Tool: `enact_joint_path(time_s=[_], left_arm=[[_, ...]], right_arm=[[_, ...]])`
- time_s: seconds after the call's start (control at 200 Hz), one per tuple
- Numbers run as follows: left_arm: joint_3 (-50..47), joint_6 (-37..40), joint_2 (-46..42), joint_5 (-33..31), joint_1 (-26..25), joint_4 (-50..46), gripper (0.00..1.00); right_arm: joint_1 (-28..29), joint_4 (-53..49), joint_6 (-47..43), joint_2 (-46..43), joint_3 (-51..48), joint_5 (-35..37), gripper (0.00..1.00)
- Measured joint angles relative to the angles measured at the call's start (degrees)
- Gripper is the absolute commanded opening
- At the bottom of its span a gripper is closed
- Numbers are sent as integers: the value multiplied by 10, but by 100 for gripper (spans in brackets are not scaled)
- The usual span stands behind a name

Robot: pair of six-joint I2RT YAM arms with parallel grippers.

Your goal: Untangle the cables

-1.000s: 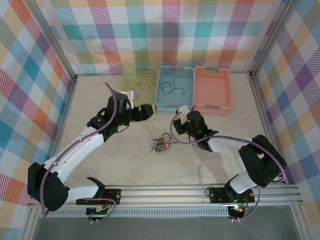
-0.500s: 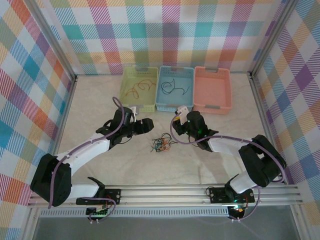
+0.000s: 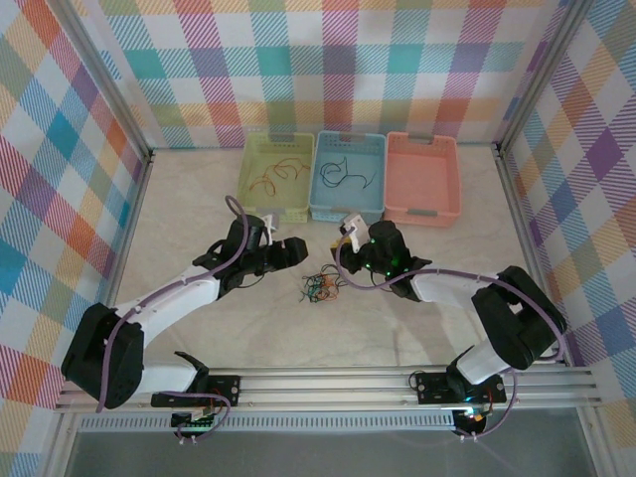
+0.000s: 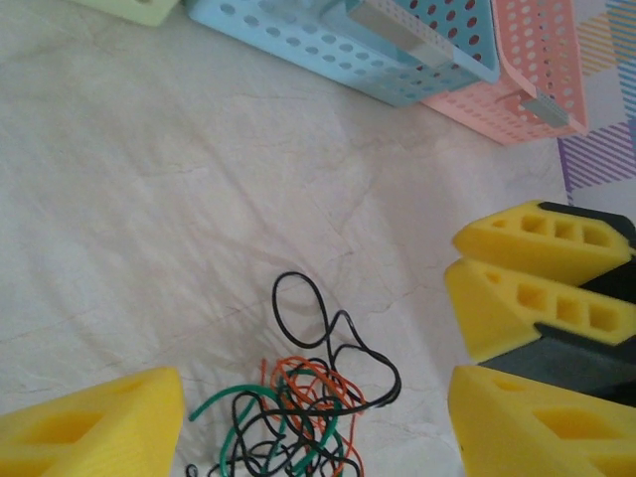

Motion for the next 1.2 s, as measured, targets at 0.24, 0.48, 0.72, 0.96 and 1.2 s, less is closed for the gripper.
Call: enact_joint_path(time_s=[0.24,0.48,0.72,0.96,1.2], left_arm=[[7,-17,50,39,-16,-11,62],[78,6,70,40,-62,-90,62],[138,62,71,-16,-107,-192,60],[174,105,75,-96,-129,-283,57],[215,137,117,-147,-157,-335,46]], right_arm=[[6,-6,-10,6,12,-19,28],[6,-25,-10,6,18,44,29],[5,-39,-9,6,18,106,31],[4,-39,-5,5,17,153,31],[4,-39,-5,5,17,165,32]])
